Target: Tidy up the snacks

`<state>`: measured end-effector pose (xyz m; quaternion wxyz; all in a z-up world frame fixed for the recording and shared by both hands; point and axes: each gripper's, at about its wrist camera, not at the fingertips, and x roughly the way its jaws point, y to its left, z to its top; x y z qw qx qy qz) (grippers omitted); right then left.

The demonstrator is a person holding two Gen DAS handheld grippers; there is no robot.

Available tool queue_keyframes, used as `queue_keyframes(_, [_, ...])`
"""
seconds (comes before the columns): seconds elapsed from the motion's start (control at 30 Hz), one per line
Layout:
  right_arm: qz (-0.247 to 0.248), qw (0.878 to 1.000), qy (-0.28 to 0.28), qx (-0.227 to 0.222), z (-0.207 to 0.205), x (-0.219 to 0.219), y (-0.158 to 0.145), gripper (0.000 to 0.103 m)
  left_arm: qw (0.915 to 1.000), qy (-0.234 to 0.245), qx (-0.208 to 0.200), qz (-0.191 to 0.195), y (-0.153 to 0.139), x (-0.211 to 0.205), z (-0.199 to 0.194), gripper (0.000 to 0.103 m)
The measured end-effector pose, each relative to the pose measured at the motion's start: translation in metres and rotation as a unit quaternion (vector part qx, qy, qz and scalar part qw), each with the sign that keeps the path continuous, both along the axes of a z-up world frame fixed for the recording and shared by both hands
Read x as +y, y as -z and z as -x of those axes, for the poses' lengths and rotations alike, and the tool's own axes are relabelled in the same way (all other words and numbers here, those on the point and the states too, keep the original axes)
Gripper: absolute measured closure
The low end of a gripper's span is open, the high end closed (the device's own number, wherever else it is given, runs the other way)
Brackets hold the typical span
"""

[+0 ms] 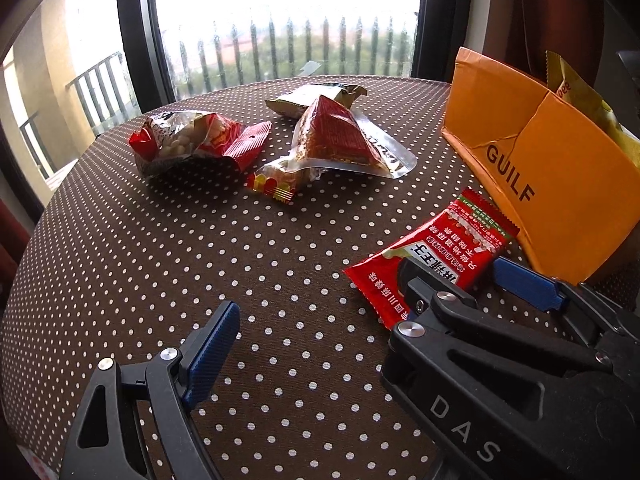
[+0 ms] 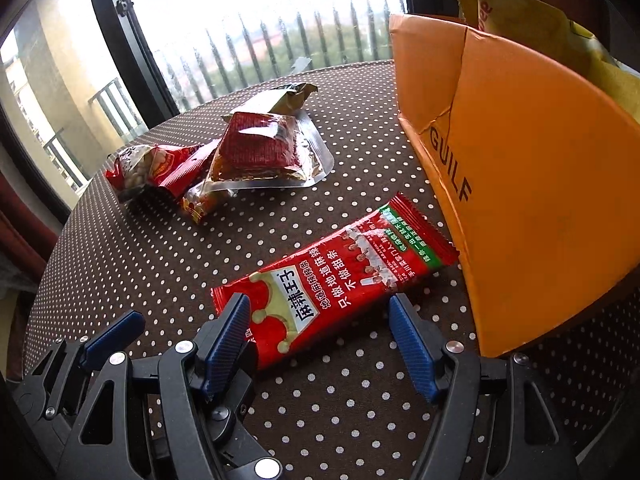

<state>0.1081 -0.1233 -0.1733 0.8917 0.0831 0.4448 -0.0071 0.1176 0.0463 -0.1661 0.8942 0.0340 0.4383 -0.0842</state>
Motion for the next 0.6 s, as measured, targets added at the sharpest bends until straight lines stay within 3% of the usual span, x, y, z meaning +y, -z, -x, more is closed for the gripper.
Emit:
queue_keyframes(0.33, [-0.017, 1.000, -0.022, 0.002, -0.023, 0.012, -0.001, 0.029, 0.9995, -0.030, 0.000, 0.012, -0.002, 0.022, -0.017, 0.016])
queue_keyframes(0.6, [0.009, 1.000, -0.014, 0.015, -0.043, 0.024, -0.001, 0.029, 0.9985, -0.043, 0.011, 0.031, 0.002, 0.038, -0.032, 0.016])
